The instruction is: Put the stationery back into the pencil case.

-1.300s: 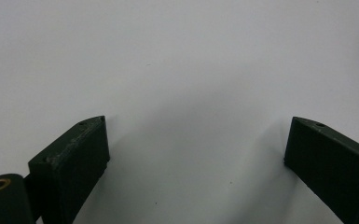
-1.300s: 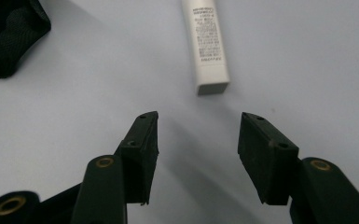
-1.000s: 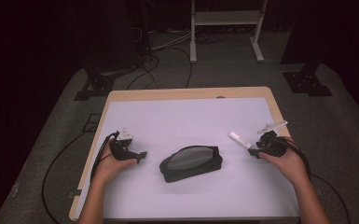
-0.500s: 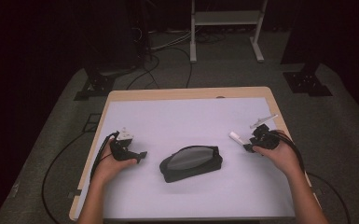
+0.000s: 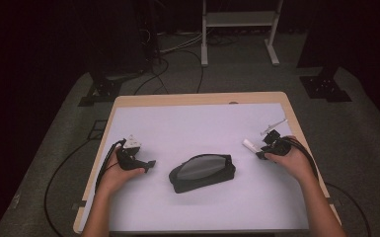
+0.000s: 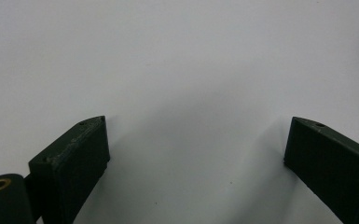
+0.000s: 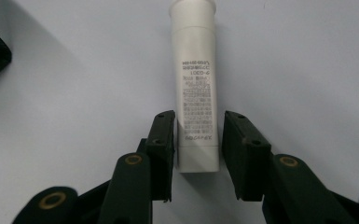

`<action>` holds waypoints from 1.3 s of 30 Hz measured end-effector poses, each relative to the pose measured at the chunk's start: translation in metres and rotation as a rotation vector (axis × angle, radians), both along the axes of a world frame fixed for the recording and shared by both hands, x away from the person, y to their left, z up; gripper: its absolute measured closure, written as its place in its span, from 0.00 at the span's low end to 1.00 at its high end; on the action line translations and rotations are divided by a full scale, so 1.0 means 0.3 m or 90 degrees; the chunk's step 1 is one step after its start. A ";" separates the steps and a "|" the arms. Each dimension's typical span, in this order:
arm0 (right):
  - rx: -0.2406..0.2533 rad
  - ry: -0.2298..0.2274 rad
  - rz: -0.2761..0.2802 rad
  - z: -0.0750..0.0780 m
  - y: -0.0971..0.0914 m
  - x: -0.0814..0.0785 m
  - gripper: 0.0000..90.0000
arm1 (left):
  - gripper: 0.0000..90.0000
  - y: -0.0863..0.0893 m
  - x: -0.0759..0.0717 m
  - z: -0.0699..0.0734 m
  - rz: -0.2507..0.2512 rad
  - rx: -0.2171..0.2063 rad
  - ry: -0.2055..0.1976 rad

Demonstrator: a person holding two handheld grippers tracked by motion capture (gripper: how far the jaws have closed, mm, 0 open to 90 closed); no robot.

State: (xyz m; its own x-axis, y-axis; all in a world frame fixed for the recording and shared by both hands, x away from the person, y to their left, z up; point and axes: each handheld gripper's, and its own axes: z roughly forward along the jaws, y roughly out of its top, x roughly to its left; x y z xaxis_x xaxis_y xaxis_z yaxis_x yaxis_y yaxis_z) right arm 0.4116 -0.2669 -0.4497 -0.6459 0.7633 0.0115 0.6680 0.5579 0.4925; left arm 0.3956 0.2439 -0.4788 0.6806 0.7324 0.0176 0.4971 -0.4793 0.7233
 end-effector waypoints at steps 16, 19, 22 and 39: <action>-0.008 -0.001 -0.004 -0.005 0.006 0.005 0.78 | 0.06 0.000 -0.001 0.000 0.001 -0.001 0.001; -0.007 -0.003 -0.006 -0.005 0.006 0.003 0.78 | 0.06 0.000 0.000 0.000 0.001 -0.001 0.001; -0.002 -0.005 -0.011 -0.005 0.007 -0.001 0.78 | 0.06 0.000 0.000 0.000 0.001 -0.002 0.001; 0.042 -0.025 0.008 0.058 0.014 -0.044 0.78 | 0.06 0.000 0.000 -0.001 0.001 -0.002 0.001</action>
